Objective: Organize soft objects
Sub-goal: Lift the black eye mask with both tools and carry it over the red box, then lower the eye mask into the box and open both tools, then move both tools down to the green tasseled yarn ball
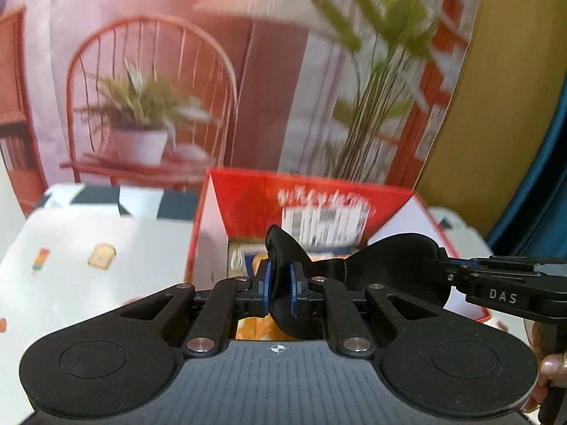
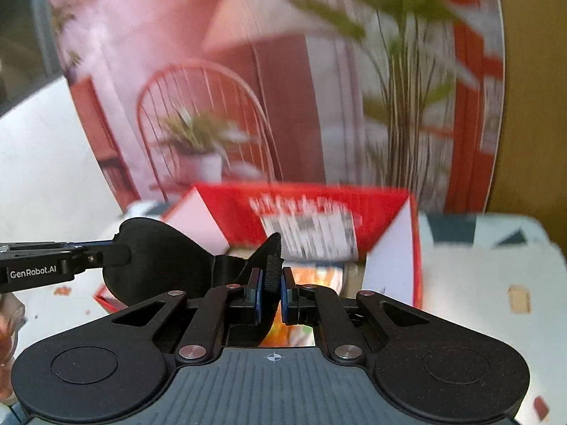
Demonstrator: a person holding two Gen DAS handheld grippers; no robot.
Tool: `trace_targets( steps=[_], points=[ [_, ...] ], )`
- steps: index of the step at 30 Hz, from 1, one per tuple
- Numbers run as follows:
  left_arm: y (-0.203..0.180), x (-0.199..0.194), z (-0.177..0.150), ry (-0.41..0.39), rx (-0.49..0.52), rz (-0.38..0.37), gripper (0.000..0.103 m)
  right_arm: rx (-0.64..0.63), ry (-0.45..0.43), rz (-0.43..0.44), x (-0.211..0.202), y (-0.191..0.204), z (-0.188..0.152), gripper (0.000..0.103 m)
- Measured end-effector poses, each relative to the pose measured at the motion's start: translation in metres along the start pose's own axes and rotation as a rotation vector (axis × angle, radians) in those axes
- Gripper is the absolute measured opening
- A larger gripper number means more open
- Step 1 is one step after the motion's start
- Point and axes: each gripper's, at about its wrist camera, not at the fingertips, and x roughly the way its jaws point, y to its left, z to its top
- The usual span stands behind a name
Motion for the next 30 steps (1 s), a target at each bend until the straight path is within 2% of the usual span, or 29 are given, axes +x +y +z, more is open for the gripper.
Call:
trace_targets(
  steps=[5, 13, 16, 18, 20, 24, 26, 30],
  points=[
    [-0.004, 0.034, -0.005, 0.101, 0.041, 0.017, 0.012, 0.045, 0.113, -0.022, 0.039, -0.011, -0.007, 0.009],
    [-0.007, 0.056, -0.005, 0.144, 0.073, 0.022, 0.012, 0.090, 0.175, -0.038, 0.063, -0.022, -0.017, 0.009],
    [-0.007, 0.056, -0.005, 0.136, 0.079, 0.036, 0.012, 0.088, 0.179, -0.049, 0.065, -0.024, -0.019, 0.010],
    [-0.006, 0.054, -0.004, 0.122, 0.093, 0.036, 0.015, 0.077, 0.166, -0.064, 0.064, -0.026, -0.018, 0.013],
    [-0.006, 0.048, -0.004, 0.101, 0.110, 0.043, 0.020, 0.067, 0.150, -0.089, 0.060, -0.026, -0.017, 0.022],
    [-0.005, 0.035, -0.001, 0.070, 0.125, 0.046, 0.048, 0.025, 0.110, -0.116, 0.048, -0.021, -0.014, 0.030],
    [-0.004, 0.026, -0.001, 0.049, 0.128, 0.046, 0.048, -0.004, 0.091, -0.135, 0.041, -0.016, -0.014, 0.044],
    [-0.002, 0.005, -0.005, 0.013, 0.136, 0.032, 0.050, -0.052, 0.031, -0.135, 0.021, -0.007, -0.014, 0.061]
  ],
)
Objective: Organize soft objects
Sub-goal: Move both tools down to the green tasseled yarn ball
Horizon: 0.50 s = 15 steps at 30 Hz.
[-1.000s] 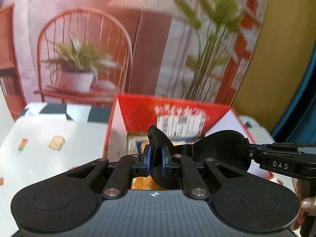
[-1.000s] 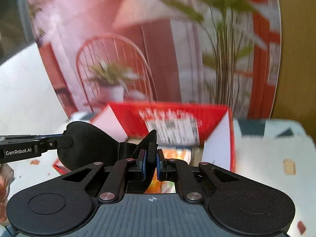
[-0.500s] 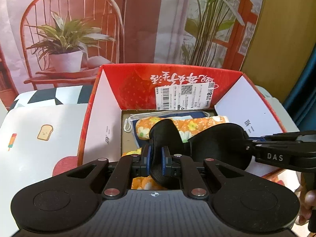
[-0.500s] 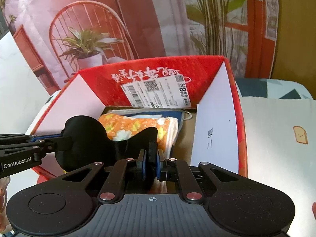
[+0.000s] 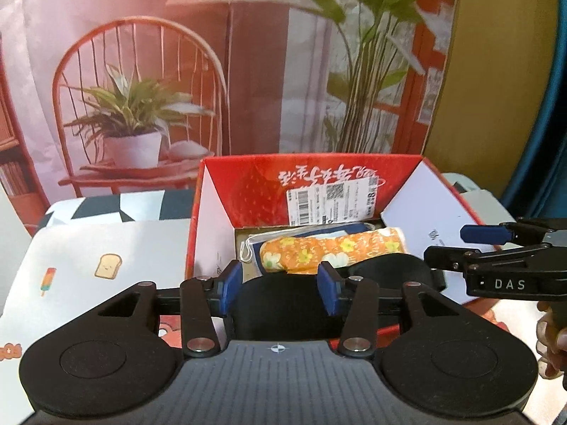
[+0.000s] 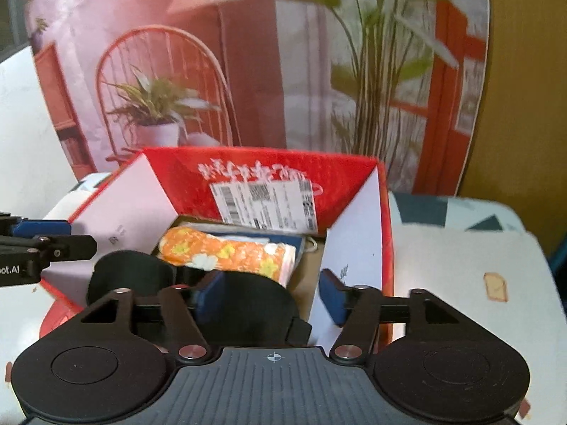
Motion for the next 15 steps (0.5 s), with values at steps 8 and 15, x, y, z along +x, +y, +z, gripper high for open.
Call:
trace_targets(
  steps=[8, 15],
  points=[
    [-0.001, -0.055, -0.037, -0.072, 0.006, -0.055, 0.052, -0.037, -0.132, 0.056, -0.054, 0.012, -0.024, 0.101],
    [-0.004, -0.074, -0.092, -0.046, -0.026, -0.106, 0.053, 0.038, -0.156, 0.070, -0.087, 0.018, -0.074, 0.102]
  ],
)
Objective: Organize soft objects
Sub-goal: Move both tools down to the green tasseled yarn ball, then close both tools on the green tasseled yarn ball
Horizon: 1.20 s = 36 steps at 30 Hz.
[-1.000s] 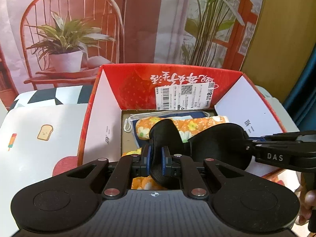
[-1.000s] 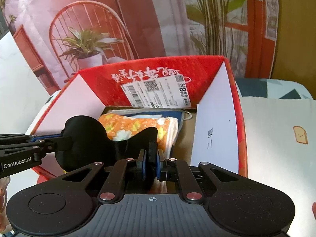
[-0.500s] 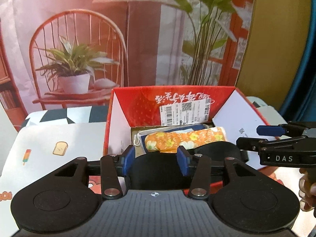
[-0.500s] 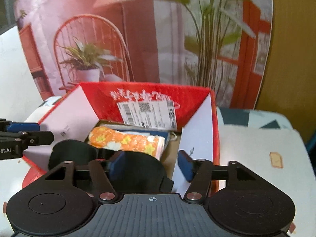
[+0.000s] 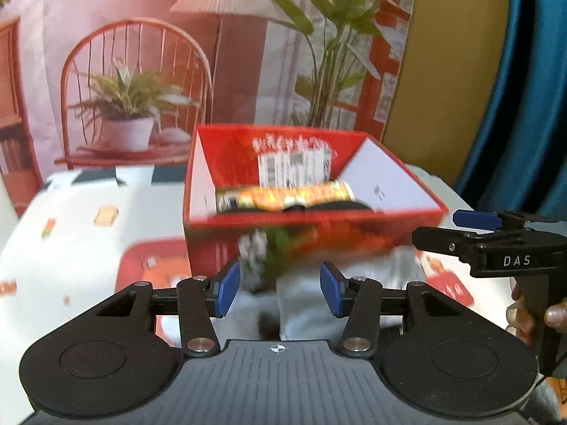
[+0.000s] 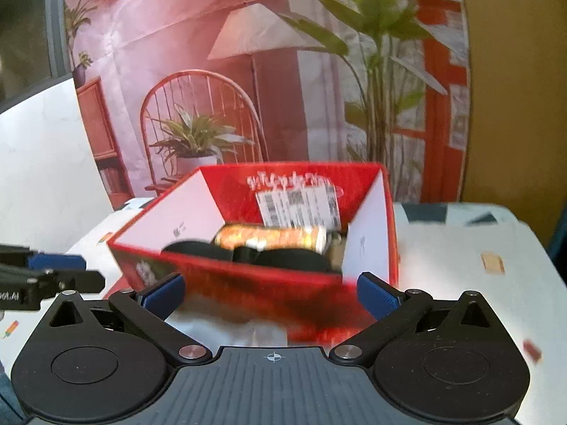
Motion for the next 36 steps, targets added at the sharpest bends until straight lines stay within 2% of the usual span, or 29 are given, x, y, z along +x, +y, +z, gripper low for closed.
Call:
trace_targets(
  steps=[5, 12, 21, 25, 31, 36],
  points=[
    [-0.006, -0.005, -0.036, 0.035, -0.034, -0.036, 0.052, 0.061, 0.013, 0.026, -0.017, 0.001, -0.042, 0.102],
    [-0.012, 0.003, -0.073, 0.082, -0.080, -0.064, 0.052, 0.078, 0.081, -0.006, -0.030, 0.006, -0.091, 0.102],
    [-0.009, 0.013, -0.095, 0.115, -0.125, -0.085, 0.051, 0.063, 0.190, 0.012, -0.026, 0.014, -0.119, 0.102],
    [-0.009, 0.014, -0.098, 0.115, -0.138, -0.101, 0.051, 0.039, 0.205, 0.038, -0.024, 0.019, -0.124, 0.098],
    [-0.011, 0.019, -0.102, 0.125, -0.142, -0.120, 0.051, 0.027, 0.236, 0.078, -0.017, 0.023, -0.128, 0.084],
    [-0.011, 0.025, -0.105, 0.141, -0.142, -0.137, 0.044, -0.004, 0.245, 0.122, -0.012, 0.030, -0.131, 0.083]
  ],
)
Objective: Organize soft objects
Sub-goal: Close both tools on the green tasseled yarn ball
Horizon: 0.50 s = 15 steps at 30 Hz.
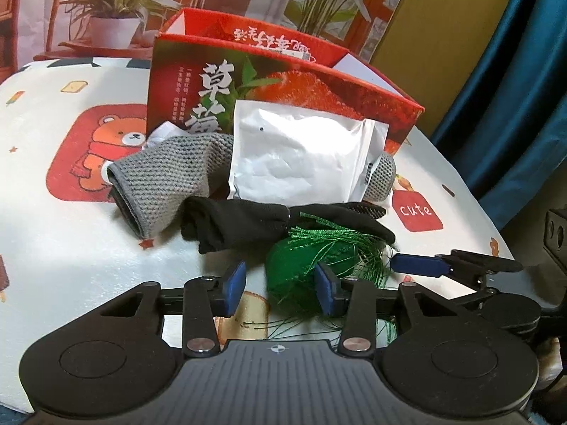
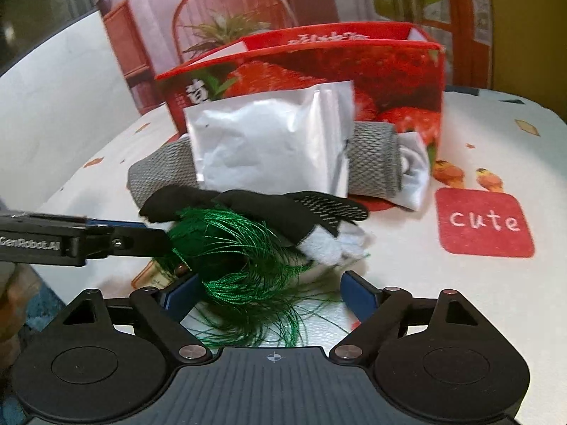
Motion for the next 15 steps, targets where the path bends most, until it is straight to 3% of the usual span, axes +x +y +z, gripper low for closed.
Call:
trace_targets(
  steps=[15],
  points=[
    [0.004, 0.015, -0.003, 0.028, -0.037, -0.069, 0.040, -0.152, 0.003, 0.047, 0.018, 0.024, 0.001, 0.069]
  ],
)
